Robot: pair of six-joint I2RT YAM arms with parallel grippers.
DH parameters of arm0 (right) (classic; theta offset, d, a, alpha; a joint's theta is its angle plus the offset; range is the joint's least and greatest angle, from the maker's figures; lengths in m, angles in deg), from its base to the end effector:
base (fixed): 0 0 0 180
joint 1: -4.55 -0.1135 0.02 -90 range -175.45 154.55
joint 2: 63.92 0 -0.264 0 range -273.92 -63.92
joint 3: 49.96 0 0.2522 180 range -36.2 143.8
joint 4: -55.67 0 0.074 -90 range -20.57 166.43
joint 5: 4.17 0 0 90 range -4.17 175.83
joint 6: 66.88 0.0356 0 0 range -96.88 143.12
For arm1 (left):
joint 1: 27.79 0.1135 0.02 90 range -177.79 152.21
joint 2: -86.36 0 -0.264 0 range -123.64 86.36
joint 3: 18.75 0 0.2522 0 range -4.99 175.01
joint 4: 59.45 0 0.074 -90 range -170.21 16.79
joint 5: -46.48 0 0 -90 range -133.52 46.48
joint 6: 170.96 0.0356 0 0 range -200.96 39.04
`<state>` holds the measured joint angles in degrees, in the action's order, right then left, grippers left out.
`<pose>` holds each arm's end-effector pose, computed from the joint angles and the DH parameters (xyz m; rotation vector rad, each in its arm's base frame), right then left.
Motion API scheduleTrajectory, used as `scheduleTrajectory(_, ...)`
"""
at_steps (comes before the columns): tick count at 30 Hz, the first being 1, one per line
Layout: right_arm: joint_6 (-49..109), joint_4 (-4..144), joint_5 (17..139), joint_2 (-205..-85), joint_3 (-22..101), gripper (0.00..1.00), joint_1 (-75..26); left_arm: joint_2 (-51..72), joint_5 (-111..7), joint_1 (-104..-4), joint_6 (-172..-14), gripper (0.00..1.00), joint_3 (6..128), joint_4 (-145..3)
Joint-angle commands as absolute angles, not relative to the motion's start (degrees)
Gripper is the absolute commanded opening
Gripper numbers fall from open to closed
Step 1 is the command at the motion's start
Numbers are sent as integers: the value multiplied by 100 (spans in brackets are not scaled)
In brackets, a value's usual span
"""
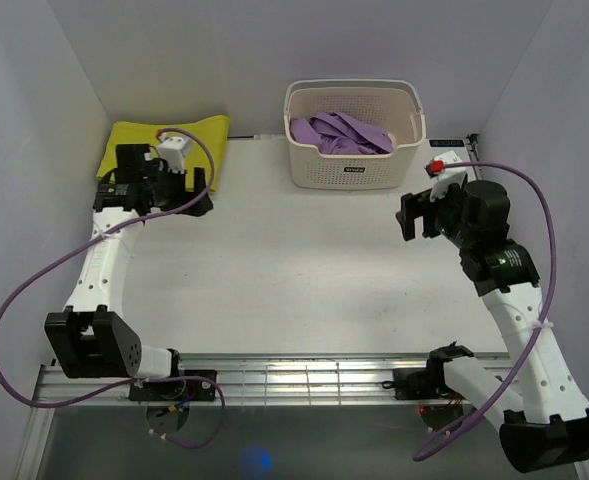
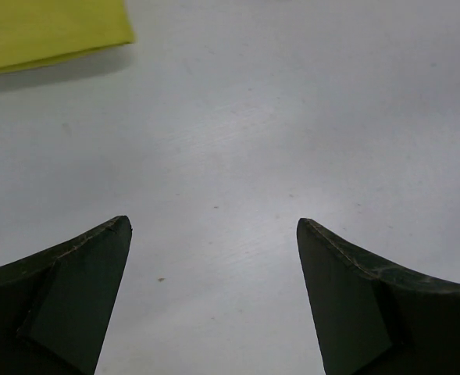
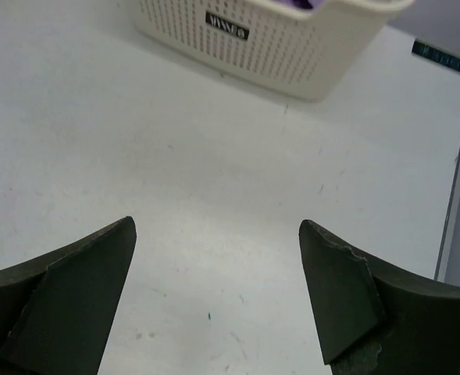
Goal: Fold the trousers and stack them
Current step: Neatly place the folded trousers to the corner
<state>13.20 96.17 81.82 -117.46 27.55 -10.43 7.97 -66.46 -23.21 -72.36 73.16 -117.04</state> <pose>0.1912 0.0537 0.3971 -0.4484 1.8056 0.1263 0.2890 0.0092 0.3568 0.2761 2.2735 -0.3490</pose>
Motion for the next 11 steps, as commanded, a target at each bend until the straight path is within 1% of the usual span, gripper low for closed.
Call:
scheduleTrajectory(1, 1520, 10265, 7678, -11280, 2173, 90, -453, 840, -6375, -3242, -7673, 98, 7104, -11962)
scheduleTrajectory(2, 1581, 10230, 7539, -11114, 2041, 90, -276, 831, -6365, -3488, -7743, 98, 7016, -11935)
scheduleTrajectory(3, 1678, 10221, 7442, -11042, 1823, 90, -65, 822, -6652, -3491, -7840, 98, 6815, -11883)
scheduleTrajectory(4, 1888, 10230, 7328, -10981, 1751, 90, 320, 805, -6655, -3499, -7850, 98, 6709, -11874)
scheduleTrajectory(6, 2091, 10265, 6862, -10831, 1636, 90, 673, 857, -6567, -3491, -7815, 98, 6516, -11882)
scheduleTrajectory(11, 2215, 10344, 6501, -10559, 1364, 90, 1114, 1086, -6936, -3605, -7771, 98, 6137, -11812)
